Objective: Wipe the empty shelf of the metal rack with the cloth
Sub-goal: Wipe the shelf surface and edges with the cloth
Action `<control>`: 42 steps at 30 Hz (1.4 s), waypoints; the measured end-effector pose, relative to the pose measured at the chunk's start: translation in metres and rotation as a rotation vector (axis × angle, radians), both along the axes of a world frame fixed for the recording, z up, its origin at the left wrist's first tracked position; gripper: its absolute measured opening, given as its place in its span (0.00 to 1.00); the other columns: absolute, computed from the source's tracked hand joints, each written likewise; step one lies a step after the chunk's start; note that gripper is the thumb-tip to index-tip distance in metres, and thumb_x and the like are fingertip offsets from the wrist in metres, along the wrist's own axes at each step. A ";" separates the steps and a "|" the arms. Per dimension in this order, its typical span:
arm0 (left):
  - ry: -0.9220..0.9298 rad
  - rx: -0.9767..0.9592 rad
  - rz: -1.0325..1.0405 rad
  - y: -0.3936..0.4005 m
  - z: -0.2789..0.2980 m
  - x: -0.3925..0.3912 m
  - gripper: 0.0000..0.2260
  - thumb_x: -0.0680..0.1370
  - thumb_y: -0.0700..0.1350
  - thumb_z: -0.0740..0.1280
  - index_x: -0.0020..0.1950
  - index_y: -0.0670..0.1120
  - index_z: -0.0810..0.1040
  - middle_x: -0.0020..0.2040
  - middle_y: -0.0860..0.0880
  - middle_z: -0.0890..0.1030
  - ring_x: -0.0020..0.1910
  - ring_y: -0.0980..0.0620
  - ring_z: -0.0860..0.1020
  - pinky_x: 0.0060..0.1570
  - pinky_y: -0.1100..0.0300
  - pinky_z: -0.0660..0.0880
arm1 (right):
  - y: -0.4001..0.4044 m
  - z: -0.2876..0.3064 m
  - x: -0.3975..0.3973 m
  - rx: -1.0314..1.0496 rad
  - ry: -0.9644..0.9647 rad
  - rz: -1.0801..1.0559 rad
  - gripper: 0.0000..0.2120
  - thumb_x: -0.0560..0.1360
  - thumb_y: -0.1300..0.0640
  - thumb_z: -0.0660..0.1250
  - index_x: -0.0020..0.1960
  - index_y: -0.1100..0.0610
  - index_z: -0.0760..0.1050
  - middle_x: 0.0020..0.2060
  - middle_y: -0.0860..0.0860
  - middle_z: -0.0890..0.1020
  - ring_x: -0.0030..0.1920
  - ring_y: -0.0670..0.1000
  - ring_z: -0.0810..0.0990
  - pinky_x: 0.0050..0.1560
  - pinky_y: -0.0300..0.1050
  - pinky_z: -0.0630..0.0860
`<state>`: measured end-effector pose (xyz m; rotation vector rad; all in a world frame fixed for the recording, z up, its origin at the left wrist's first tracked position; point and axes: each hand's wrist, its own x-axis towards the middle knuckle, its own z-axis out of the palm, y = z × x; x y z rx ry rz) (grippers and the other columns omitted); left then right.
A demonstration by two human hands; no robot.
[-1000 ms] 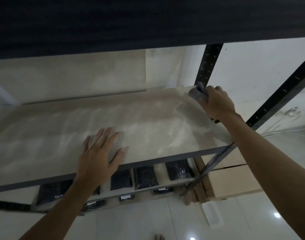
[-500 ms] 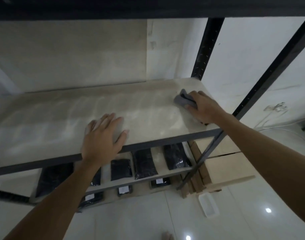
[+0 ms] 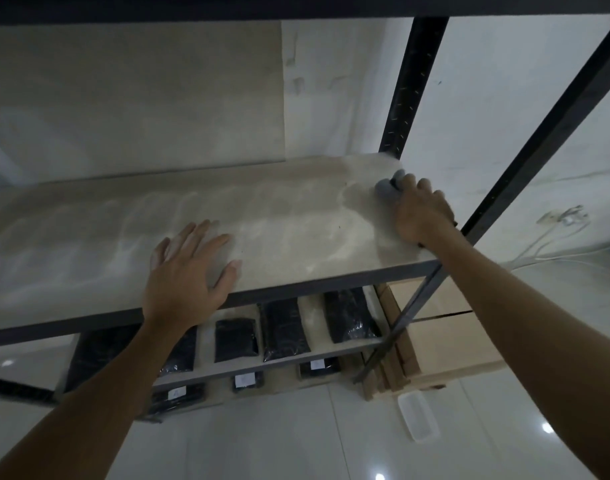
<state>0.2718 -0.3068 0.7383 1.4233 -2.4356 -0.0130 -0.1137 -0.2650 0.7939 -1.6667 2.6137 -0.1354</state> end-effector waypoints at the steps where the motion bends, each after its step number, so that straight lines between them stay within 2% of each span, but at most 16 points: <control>1: -0.001 -0.002 0.004 0.000 0.000 0.000 0.26 0.79 0.64 0.54 0.73 0.54 0.72 0.79 0.48 0.67 0.79 0.46 0.63 0.75 0.39 0.60 | 0.006 -0.002 0.009 -0.001 0.052 0.107 0.23 0.79 0.60 0.58 0.70 0.47 0.55 0.66 0.58 0.66 0.61 0.65 0.70 0.60 0.61 0.72; 5: -0.002 -0.001 0.008 -0.001 0.002 0.001 0.27 0.79 0.64 0.54 0.73 0.54 0.72 0.78 0.48 0.67 0.79 0.46 0.63 0.75 0.39 0.60 | 0.024 -0.011 0.046 -0.121 -0.042 0.187 0.17 0.81 0.57 0.57 0.69 0.57 0.61 0.61 0.59 0.71 0.57 0.65 0.74 0.51 0.54 0.68; 7: -0.008 -0.001 0.012 -0.001 0.003 0.001 0.27 0.79 0.64 0.53 0.73 0.54 0.72 0.78 0.48 0.67 0.78 0.46 0.63 0.75 0.39 0.60 | 0.015 -0.005 0.043 -0.075 -0.110 0.199 0.16 0.83 0.54 0.57 0.69 0.58 0.63 0.61 0.59 0.72 0.58 0.65 0.76 0.52 0.54 0.70; 12: -0.020 0.007 0.014 -0.002 0.002 0.001 0.27 0.79 0.64 0.53 0.74 0.54 0.72 0.77 0.49 0.68 0.78 0.46 0.64 0.74 0.39 0.61 | -0.036 0.018 -0.014 -0.166 -0.082 -0.158 0.19 0.81 0.57 0.59 0.71 0.59 0.63 0.64 0.61 0.71 0.64 0.66 0.72 0.57 0.58 0.72; 14: -0.023 0.008 0.021 -0.003 0.002 0.001 0.27 0.79 0.64 0.53 0.74 0.54 0.71 0.77 0.49 0.69 0.78 0.47 0.64 0.74 0.40 0.62 | -0.046 0.008 -0.019 -0.149 -0.092 -0.173 0.20 0.82 0.56 0.57 0.72 0.60 0.63 0.66 0.62 0.70 0.65 0.66 0.71 0.61 0.60 0.71; 17: -0.018 0.002 0.024 -0.002 0.003 0.001 0.26 0.79 0.64 0.54 0.73 0.54 0.72 0.76 0.48 0.70 0.76 0.47 0.66 0.73 0.41 0.63 | -0.046 -0.007 -0.006 -0.156 -0.004 -0.042 0.19 0.83 0.57 0.56 0.73 0.60 0.62 0.65 0.62 0.71 0.64 0.66 0.72 0.60 0.61 0.73; 20: -0.017 0.002 0.025 -0.002 0.006 0.000 0.26 0.79 0.63 0.55 0.73 0.53 0.73 0.77 0.48 0.70 0.76 0.46 0.67 0.73 0.41 0.63 | -0.028 -0.011 0.020 -0.245 0.033 0.240 0.18 0.82 0.57 0.59 0.71 0.58 0.65 0.60 0.61 0.74 0.57 0.66 0.75 0.53 0.61 0.76; 25: -0.009 -0.027 0.014 -0.002 0.005 0.000 0.26 0.79 0.63 0.56 0.72 0.53 0.74 0.75 0.47 0.72 0.75 0.46 0.69 0.72 0.40 0.64 | -0.018 -0.007 0.053 -0.208 -0.148 0.477 0.16 0.82 0.52 0.60 0.67 0.56 0.70 0.58 0.56 0.75 0.56 0.59 0.76 0.53 0.56 0.76; 27: -0.008 -0.034 0.010 -0.005 0.001 0.001 0.25 0.79 0.63 0.56 0.72 0.53 0.74 0.75 0.48 0.72 0.75 0.46 0.69 0.72 0.40 0.65 | -0.041 0.004 0.036 -0.270 -0.094 0.385 0.16 0.82 0.52 0.59 0.67 0.56 0.71 0.56 0.57 0.76 0.56 0.61 0.77 0.52 0.56 0.77; 29: 0.000 -0.039 0.015 -0.007 -0.003 0.001 0.24 0.79 0.63 0.56 0.72 0.55 0.73 0.75 0.48 0.72 0.75 0.46 0.69 0.72 0.39 0.65 | -0.074 0.014 0.005 -0.312 -0.033 0.159 0.16 0.82 0.51 0.59 0.67 0.56 0.72 0.58 0.59 0.75 0.58 0.64 0.76 0.53 0.58 0.77; 31: 0.007 -0.048 0.015 -0.009 -0.007 0.001 0.24 0.79 0.63 0.56 0.72 0.56 0.72 0.75 0.49 0.72 0.75 0.46 0.68 0.71 0.40 0.66 | -0.100 0.015 -0.017 -0.268 -0.041 -0.008 0.16 0.82 0.52 0.60 0.67 0.56 0.74 0.60 0.60 0.74 0.60 0.65 0.75 0.55 0.59 0.75; 33: 0.007 -0.057 0.012 -0.011 -0.011 0.003 0.23 0.80 0.64 0.56 0.72 0.57 0.71 0.75 0.50 0.71 0.75 0.47 0.68 0.72 0.41 0.65 | -0.112 0.005 -0.022 -0.186 -0.039 -0.042 0.17 0.82 0.53 0.60 0.68 0.56 0.74 0.62 0.60 0.74 0.63 0.65 0.74 0.60 0.59 0.73; 35: -0.004 -0.062 0.017 -0.012 -0.013 0.005 0.24 0.80 0.65 0.55 0.72 0.58 0.70 0.75 0.51 0.71 0.75 0.48 0.67 0.72 0.41 0.65 | -0.111 -0.005 -0.017 -0.190 -0.030 0.001 0.18 0.82 0.52 0.59 0.70 0.55 0.73 0.63 0.59 0.75 0.64 0.64 0.74 0.62 0.57 0.72; 38: -0.014 -0.058 0.022 -0.013 -0.013 0.005 0.25 0.80 0.66 0.54 0.73 0.57 0.71 0.75 0.51 0.71 0.75 0.48 0.67 0.72 0.42 0.64 | -0.099 -0.006 -0.009 -0.235 -0.064 0.193 0.18 0.81 0.49 0.60 0.69 0.50 0.76 0.57 0.56 0.78 0.58 0.61 0.77 0.54 0.53 0.75; 40: -0.011 -0.054 0.021 -0.012 -0.011 0.004 0.25 0.80 0.65 0.55 0.72 0.56 0.72 0.75 0.50 0.71 0.75 0.48 0.67 0.73 0.42 0.64 | -0.090 -0.005 0.001 -0.217 -0.114 0.371 0.15 0.80 0.48 0.63 0.65 0.48 0.78 0.53 0.51 0.79 0.54 0.56 0.78 0.50 0.47 0.71; 42: -0.008 -0.050 0.024 -0.011 -0.009 0.004 0.24 0.80 0.65 0.56 0.72 0.56 0.72 0.75 0.50 0.71 0.75 0.48 0.67 0.73 0.43 0.64 | -0.087 0.002 0.007 -0.134 -0.254 0.465 0.17 0.78 0.43 0.67 0.66 0.45 0.78 0.55 0.44 0.78 0.55 0.47 0.75 0.53 0.44 0.70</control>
